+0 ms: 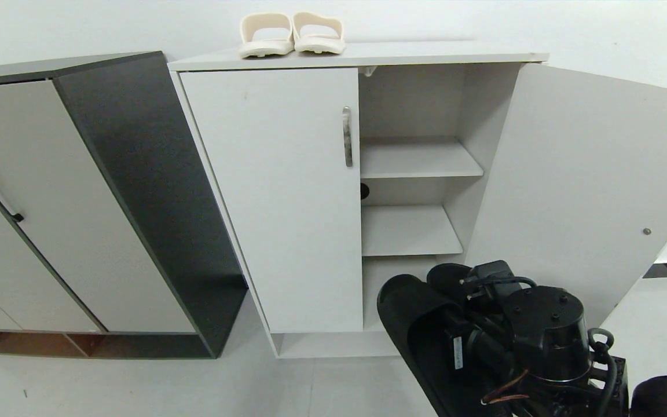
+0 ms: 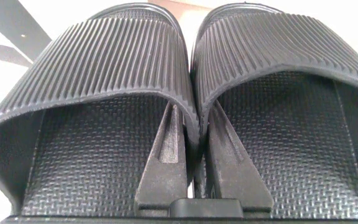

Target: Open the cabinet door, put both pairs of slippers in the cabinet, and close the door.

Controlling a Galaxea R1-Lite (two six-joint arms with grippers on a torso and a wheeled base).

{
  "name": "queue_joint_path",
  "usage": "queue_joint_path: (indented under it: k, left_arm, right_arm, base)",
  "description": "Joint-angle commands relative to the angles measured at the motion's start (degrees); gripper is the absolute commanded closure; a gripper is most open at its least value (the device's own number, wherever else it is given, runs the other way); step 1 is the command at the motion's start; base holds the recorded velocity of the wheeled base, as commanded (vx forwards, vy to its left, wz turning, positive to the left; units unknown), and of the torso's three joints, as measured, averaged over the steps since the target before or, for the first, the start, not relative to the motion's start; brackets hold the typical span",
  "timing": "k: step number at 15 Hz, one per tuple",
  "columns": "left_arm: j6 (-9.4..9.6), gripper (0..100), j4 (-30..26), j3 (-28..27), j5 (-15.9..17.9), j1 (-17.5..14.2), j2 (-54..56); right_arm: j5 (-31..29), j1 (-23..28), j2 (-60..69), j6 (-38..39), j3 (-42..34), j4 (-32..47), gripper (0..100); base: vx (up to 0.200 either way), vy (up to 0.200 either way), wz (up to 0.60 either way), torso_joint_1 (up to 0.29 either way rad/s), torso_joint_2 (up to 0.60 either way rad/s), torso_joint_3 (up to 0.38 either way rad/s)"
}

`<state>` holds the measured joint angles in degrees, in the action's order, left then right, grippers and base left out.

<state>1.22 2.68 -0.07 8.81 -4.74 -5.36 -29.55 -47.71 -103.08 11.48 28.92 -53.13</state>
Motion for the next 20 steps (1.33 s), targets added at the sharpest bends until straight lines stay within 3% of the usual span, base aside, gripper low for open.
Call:
queue_joint_path:
  k: [1, 2, 3, 4, 5, 6, 8, 11, 14, 20]
  left_arm:
    - [-2.27, 100, -0.05, -0.1, -0.73, 0.17, 0.35]
    - [-2.36, 100, 0.13, -0.01, -3.45, 0.17, 0.35]
    - [2.21, 100, -0.84, 0.07, -15.41, 0.08, 0.44]
    - [3.26, 100, -2.59, 0.07, -10.4, 0.08, 0.35]
    - [3.18, 100, -2.95, 0.07, -6.18, 0.52, 0.35]
    - [3.26, 100, -2.95, -0.01, -4.6, 5.45, 0.97]
    - [3.7, 100, -2.86, 0.07, -5.3, 4.92, 5.36]
    - [0.54, 100, -2.95, 0.07, -7.67, 4.65, 5.28]
    - [-0.25, 100, -2.86, 0.07, -7.76, 4.65, 5.28]
    - [0.1, 100, -2.86, 0.07, -7.76, 4.65, 5.28]
  right_arm:
    - [-0.07, -0.1, -0.1, -0.06, -0.79, -0.49, 100]
    - [-0.07, -0.01, -0.1, -0.06, -0.97, -0.57, 100]
    - [-0.07, -0.1, -0.01, -0.06, -1.58, -1.19, 100]
    - [-0.07, -0.1, 0.16, -0.15, -3.08, -2.86, 100]
    - [-0.07, -0.1, 0.25, -0.32, -3.43, -3.47, 100]
    - [-0.07, -0.1, 0.25, -0.76, -4.04, -4.53, 100]
    - [-0.07, -0.54, 0.43, -1.82, -4.66, -6.73, 100]
    - [-0.07, -0.71, 0.43, -2.17, -4.57, -6.99, 100]
    - [-0.24, -0.54, 0.6, -1.9, -2.29, -6.99, 100]
    - [-3.32, -0.71, 0.08, -1.99, 1.14, -6.64, 100]
  base:
    - [0.0, 0.0, 0.0, 0.0, 0.0, 0.0]
    - [0.0, 0.0, 0.0, 0.0, 0.0, 0.0]
    - [0.0, 0.0, 0.0, 0.0, 0.0, 0.0]
    - [0.0, 0.0, 0.0, 0.0, 0.0, 0.0]
    - [0.0, 0.0, 0.0, 0.0, 0.0, 0.0]
    - [0.0, 0.0, 0.0, 0.0, 0.0, 0.0]
    - [0.0, 0.0, 0.0, 0.0, 0.0, 0.0]
    - [0.0, 0.0, 0.0, 0.0, 0.0, 0.0]
    - [0.0, 0.0, 0.0, 0.0, 0.0, 0.0]
    - [0.0, 0.0, 0.0, 0.0, 0.0, 0.0]
